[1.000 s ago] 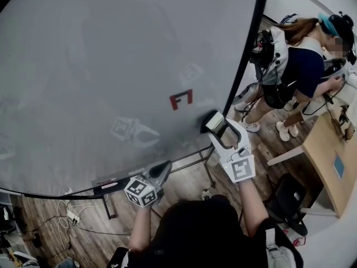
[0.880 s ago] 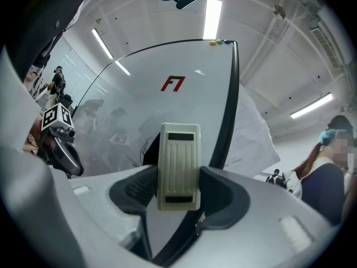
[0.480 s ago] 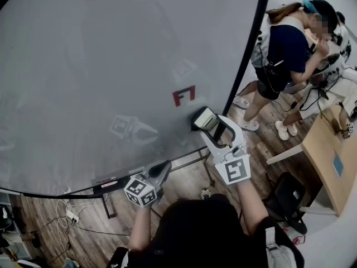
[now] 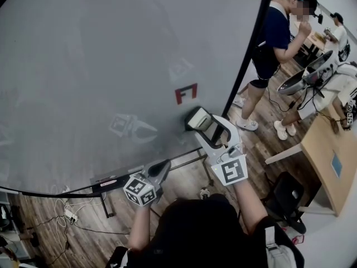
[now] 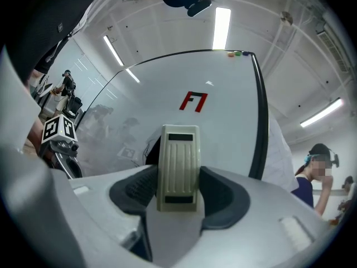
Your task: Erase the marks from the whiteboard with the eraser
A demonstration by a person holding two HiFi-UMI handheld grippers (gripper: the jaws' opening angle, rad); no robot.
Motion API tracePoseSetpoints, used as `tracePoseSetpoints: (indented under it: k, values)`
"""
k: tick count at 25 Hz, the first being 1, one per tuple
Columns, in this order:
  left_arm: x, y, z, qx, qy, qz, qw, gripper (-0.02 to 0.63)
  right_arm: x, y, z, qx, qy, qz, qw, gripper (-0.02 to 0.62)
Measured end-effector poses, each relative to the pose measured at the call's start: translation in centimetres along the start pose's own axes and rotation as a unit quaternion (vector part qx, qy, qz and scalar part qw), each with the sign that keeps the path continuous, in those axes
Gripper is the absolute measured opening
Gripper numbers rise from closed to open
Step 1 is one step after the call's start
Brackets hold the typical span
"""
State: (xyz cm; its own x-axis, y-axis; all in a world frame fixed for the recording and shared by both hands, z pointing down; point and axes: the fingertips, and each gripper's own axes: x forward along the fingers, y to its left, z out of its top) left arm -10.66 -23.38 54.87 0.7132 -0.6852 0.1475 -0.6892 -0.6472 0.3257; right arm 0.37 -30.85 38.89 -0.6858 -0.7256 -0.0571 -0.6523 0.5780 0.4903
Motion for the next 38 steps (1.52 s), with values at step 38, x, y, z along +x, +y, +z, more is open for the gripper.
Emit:
tracePoseSetpoints:
  k: [38]
  values:
    - [1.0, -2.4, 0.2, 0.009, 0.008, -0.02, 0.9997, 0.011, -4.7, 7.9, -9.3, 0.111, 0.104, 0.075, 0.986, 0.239]
